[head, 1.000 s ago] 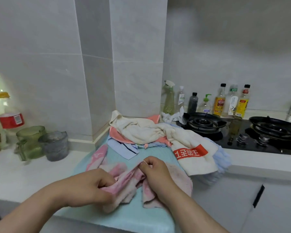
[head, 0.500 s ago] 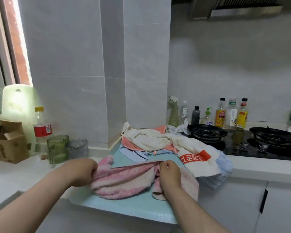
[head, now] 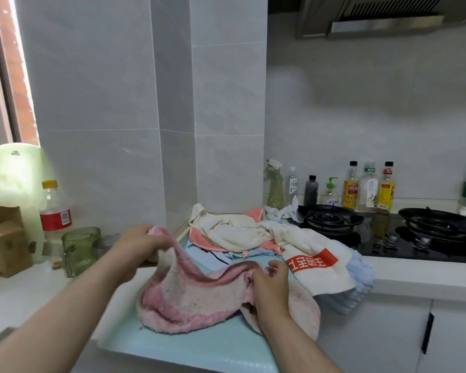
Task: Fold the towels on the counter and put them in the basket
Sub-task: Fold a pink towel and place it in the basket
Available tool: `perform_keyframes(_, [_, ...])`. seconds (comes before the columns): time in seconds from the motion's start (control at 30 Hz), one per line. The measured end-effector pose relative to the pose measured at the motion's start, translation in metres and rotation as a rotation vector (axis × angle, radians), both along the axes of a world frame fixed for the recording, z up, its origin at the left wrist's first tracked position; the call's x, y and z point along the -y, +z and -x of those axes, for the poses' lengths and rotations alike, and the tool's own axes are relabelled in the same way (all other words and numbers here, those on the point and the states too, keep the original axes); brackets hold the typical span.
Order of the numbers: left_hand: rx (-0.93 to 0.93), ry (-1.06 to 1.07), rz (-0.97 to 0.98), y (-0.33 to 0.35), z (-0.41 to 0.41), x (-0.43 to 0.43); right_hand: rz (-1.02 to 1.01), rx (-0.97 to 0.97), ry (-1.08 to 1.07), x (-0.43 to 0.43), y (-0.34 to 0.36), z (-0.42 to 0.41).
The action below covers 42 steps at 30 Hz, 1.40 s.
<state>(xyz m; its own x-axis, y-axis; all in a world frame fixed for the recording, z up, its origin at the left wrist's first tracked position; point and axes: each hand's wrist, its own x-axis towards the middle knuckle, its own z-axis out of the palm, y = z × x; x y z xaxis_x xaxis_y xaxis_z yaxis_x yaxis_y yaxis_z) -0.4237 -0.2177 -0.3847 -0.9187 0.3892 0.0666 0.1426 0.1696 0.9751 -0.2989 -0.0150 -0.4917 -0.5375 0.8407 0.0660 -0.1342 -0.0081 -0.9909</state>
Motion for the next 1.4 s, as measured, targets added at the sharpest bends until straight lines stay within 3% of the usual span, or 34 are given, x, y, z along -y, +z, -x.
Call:
perform_keyframes(0.1, [-0.23,0.268,0.054,-0.021,-0.004,-0.046,-0.002,-0.101,0.081,0.005,0.002,-0.007])
perform_keyframes(0.2, [-0.441,0.088,0.128,-0.047,-0.033,-0.076,-0.137,-0.083,0.149,0.009,-0.002,-0.005])
perform_keyframes(0.3, [-0.226,-0.118,0.063,-0.079,-0.047,-0.084,-0.172,-0.051,0.228,0.008,-0.005,0.002])
perform_keyframes(0.43, [0.071,-0.157,-0.265,-0.098,-0.036,-0.075,-0.255,0.029,0.347,0.001,-0.01,0.01])
perform_keyframes(0.77, [-0.027,-0.223,-0.276,-0.102,-0.034,-0.074,-0.346,-0.03,0.329,-0.002,-0.013,0.01])
perform_keyframes(0.93, [0.006,-0.31,-0.266,-0.105,-0.034,-0.075,-0.52,0.035,0.367,0.004,-0.012,0.01])
perform_keyframes(1.07, [0.133,-0.325,-0.371,-0.107,-0.026,-0.073,-0.258,-0.025,0.471,0.004,-0.011,0.009])
perform_keyframes(1.17, [0.169,-0.331,-0.442,-0.106,-0.024,-0.072,-0.248,-0.018,0.433,0.004,-0.009,0.006])
perform_keyframes(1.4, [0.062,-0.356,-0.319,-0.107,-0.03,-0.073,-0.138,-0.123,0.455,0.005,-0.009,0.006])
